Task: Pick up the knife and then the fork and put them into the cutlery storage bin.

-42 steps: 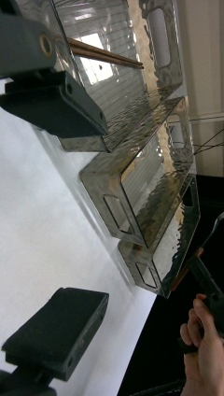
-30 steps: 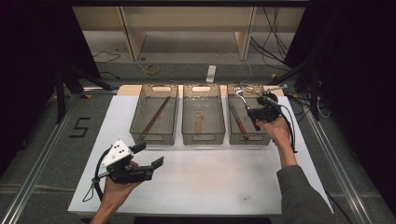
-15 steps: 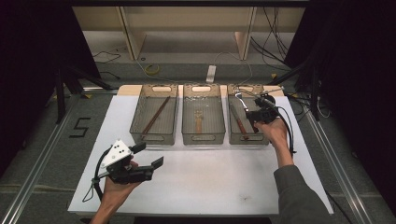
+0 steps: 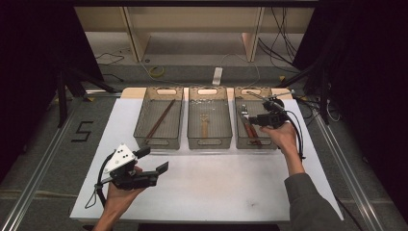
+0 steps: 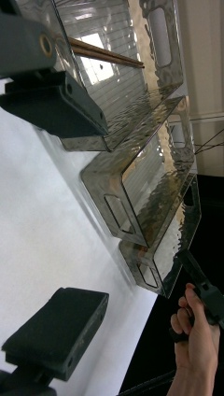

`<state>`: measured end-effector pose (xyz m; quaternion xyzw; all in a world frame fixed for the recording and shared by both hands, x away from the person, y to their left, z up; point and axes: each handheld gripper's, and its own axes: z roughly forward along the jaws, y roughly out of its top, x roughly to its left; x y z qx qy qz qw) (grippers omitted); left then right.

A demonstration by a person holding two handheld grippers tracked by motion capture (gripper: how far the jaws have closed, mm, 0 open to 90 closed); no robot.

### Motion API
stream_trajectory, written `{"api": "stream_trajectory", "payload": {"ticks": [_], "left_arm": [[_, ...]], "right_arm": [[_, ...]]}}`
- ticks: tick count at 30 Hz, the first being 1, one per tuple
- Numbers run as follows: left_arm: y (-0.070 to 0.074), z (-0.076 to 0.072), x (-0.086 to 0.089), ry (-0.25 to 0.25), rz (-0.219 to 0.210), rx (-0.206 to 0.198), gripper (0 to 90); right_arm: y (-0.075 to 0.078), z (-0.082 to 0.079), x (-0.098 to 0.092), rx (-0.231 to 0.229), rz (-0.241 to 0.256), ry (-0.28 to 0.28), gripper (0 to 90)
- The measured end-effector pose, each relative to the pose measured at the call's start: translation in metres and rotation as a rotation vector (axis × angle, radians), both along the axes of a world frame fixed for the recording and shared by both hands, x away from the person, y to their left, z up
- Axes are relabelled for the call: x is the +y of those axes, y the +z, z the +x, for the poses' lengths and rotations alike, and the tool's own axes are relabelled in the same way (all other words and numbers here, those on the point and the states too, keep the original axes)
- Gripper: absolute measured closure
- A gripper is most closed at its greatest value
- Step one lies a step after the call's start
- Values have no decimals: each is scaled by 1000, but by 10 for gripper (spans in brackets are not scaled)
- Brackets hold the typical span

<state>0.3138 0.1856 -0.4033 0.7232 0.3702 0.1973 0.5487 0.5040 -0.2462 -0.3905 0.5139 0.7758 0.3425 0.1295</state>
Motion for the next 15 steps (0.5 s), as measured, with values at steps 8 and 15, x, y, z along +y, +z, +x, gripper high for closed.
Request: {"api": "stream_trajectory", "payload": {"ticks": [8, 15], "left_arm": [[0, 0, 0, 1, 1, 1, 160], [-1, 0, 0, 0, 4, 5, 160]], "right_arm": [[16, -26, 13, -94, 45, 72, 416], [22, -53, 21, -159, 79, 113, 359]]}}
